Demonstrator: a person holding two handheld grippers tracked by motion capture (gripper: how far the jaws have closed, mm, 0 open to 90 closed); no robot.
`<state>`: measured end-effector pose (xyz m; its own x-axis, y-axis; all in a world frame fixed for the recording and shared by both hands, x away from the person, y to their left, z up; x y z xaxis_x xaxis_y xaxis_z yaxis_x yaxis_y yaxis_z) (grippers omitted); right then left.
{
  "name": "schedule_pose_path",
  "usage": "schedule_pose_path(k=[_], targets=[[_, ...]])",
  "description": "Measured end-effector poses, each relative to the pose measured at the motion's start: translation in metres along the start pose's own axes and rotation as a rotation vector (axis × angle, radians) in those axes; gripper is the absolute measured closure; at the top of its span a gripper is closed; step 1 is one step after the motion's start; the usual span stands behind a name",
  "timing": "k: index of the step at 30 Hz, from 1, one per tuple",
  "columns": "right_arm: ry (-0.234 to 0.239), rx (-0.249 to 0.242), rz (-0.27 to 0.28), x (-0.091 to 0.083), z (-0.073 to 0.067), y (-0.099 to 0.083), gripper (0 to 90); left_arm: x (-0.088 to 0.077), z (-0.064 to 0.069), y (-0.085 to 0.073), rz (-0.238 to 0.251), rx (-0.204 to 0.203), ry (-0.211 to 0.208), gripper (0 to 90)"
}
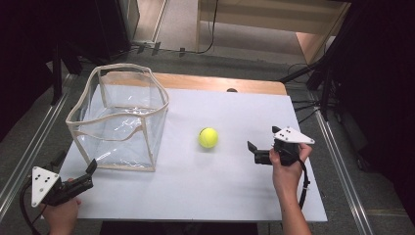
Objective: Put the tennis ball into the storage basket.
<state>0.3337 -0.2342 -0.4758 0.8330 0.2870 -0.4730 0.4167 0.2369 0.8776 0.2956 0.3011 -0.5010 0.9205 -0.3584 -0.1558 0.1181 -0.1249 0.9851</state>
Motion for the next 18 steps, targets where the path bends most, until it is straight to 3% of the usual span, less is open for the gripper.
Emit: schedule_pose_path(k=[18], targets=[[0.052,-0.057,-0.030,0.025,-0.020,0.019,0.0,0.000,0.001,0.000,0.000,0.001,0.001,6.9]])
Point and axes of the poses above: each handheld gripper's, and its own axes: x roughly forward along the jaws, y roughly out of its top, z roughly to its right, the point moved 8 cm from there along x, roughly forward along the jaws, and after that the axes turned 5 degrees about -y, right-handed, at the moved point
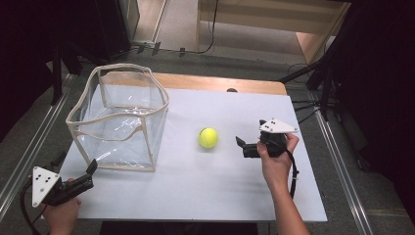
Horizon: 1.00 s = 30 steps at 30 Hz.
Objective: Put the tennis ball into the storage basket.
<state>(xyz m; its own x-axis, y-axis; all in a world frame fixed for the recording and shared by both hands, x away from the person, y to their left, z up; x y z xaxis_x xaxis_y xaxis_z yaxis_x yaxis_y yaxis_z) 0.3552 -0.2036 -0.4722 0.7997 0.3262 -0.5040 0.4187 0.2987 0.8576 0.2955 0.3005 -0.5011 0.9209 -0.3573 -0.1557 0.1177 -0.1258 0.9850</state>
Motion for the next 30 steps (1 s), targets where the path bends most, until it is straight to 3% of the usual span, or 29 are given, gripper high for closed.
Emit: schedule_pose_path(k=[30], targets=[[0.100,-0.081,-0.100,0.046,-0.030,0.020,0.0,0.000,0.000,0.000,0.001,-0.002,-0.003,6.9]])
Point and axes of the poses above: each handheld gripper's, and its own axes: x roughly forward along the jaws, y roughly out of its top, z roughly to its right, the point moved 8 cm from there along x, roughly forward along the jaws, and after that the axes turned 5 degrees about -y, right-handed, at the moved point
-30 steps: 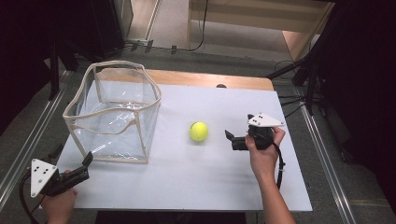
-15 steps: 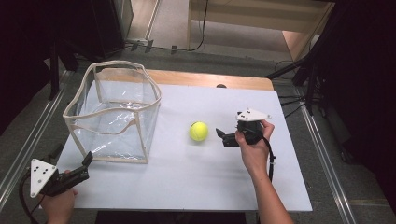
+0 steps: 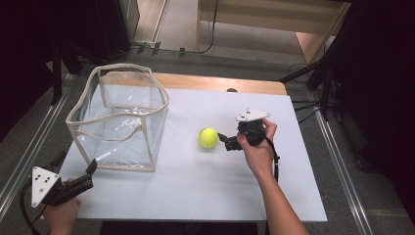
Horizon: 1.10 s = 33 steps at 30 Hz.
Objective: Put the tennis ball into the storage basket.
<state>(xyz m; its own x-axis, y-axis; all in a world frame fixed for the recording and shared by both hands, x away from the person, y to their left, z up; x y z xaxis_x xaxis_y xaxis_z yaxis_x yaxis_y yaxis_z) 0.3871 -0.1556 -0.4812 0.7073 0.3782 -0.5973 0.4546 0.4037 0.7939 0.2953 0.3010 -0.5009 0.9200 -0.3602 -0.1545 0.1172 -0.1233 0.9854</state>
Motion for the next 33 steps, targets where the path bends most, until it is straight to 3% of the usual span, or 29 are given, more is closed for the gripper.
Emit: schedule_pose_path(k=[10,21,33], targets=[[0.038,-0.030,-0.042,0.014,-0.005,0.005,0.0,0.000,0.000,0.000,0.002,-0.003,-0.001,6.9],[0.105,-0.042,-0.148,0.033,-0.016,0.004,0.0,0.000,0.000,0.000,0.002,-0.006,-0.001,6.9],[0.132,-0.054,-0.227,0.049,-0.025,0.002,0.0,0.000,0.000,0.000,0.003,-0.006,-0.001,6.9]])
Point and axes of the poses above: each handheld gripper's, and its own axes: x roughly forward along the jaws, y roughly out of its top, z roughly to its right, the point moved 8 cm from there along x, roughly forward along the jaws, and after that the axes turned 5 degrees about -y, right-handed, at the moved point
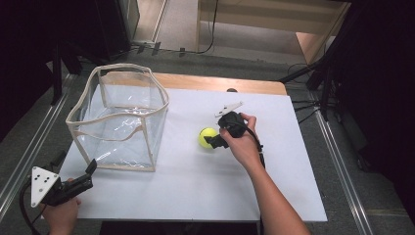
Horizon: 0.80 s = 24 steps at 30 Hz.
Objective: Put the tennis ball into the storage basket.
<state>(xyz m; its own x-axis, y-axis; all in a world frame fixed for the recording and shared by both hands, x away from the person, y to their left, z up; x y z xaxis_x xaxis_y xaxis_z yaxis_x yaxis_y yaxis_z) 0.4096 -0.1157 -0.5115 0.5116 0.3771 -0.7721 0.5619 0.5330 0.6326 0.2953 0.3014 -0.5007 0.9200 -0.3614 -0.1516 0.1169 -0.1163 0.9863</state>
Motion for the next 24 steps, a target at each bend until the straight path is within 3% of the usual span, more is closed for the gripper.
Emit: schedule_pose_path(k=[10,24], targets=[[0.023,-0.023,-0.058,0.013,-0.007,0.000,0.0,0.000,0.000,0.000,0.002,0.000,-0.001,6.9],[0.047,-0.019,-0.145,0.029,-0.014,-0.003,0.0,0.000,0.000,0.000,0.000,0.000,-0.001,6.9]])
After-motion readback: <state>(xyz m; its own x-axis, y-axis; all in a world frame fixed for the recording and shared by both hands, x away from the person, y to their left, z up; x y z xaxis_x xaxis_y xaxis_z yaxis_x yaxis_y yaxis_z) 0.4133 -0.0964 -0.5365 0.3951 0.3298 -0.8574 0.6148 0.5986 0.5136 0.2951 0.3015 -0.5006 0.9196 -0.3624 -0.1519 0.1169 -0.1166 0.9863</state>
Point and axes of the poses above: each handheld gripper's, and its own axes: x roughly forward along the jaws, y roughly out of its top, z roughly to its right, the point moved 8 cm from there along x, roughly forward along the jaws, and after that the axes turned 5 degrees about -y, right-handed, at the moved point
